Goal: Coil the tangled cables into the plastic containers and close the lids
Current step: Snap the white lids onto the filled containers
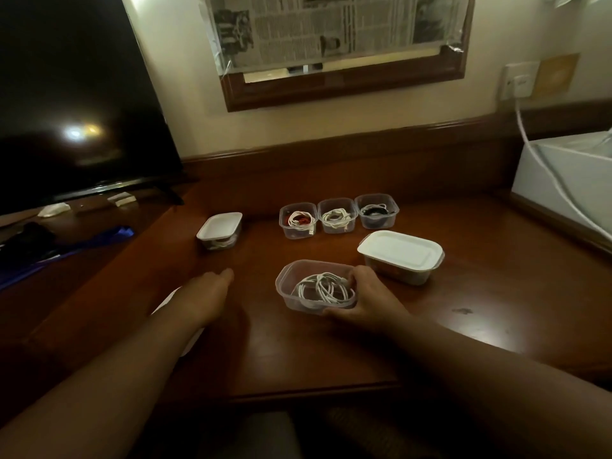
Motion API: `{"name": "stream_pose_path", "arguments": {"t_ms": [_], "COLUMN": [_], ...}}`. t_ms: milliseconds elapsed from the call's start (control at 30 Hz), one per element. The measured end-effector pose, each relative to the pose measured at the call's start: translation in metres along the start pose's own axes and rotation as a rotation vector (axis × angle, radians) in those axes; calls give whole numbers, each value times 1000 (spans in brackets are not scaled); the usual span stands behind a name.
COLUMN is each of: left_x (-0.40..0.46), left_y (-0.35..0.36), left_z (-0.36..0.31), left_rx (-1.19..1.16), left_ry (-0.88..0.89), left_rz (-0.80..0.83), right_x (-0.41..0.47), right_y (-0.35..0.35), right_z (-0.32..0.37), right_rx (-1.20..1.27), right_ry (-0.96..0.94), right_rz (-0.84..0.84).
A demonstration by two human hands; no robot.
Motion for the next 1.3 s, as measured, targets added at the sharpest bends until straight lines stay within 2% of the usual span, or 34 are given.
{"name": "stream_pose_path", "arguments": {"t_ms": [167, 300, 400, 500, 567, 667, 900, 967, 1033, 1100, 1133, 1200, 1300], "left_x": [-2, -11, -29, -46, -51, -53, -50, -45, -37, -23, -14, -1, 5], "left_y": [-5, -40, -74, -97, -98, -94, -81, -78, -82, -83, -78, -58, -40], "left_z": [1, -10, -47, -93, -117, -140, -168, -165, -151, -138, -135, -137, -145], "left_rx": [-29, -208, -379, -423, -412, -400, -439, -565, -680, -542, -421, -247, -198], "left_ry": [-10, 9, 142, 359, 461, 524, 725, 721, 627, 467, 392, 340, 360], "left_rz": [-22, -206, -346, -446, -458, -441, -358, -334, -424, -520, -486, -309, -160], "right_x": [-1, 0, 0, 2, 3, 4, 7, 7, 6, 5, 5, 4, 4], "right_y": [2, 1, 2, 4, 5, 6, 6, 5, 3, 2, 2, 2, 3], "right_z": [-1, 2, 1, -2, -4, -5, -7, -6, -5, -2, -1, -1, -6], "right_rx": [96, 139, 164, 199, 214, 243, 298, 283, 286, 273, 263, 248, 227], "right_ry": [-3, -10, -8, -3, -6, -16, -40, -62, -71, -82, -90, -91, -66], "right_rz": [36, 39, 59, 94, 106, 104, 90, 72, 65, 65, 66, 56, 67]}}
Point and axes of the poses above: each hand's wrist, its own x-axis towards the middle knuckle, its own y-axis out of the palm, z = x × y, the point moved 10 cm from there along x, towards the middle knuckle, and after that the axes turned 12 degrees about x, right-handed, at the moved point
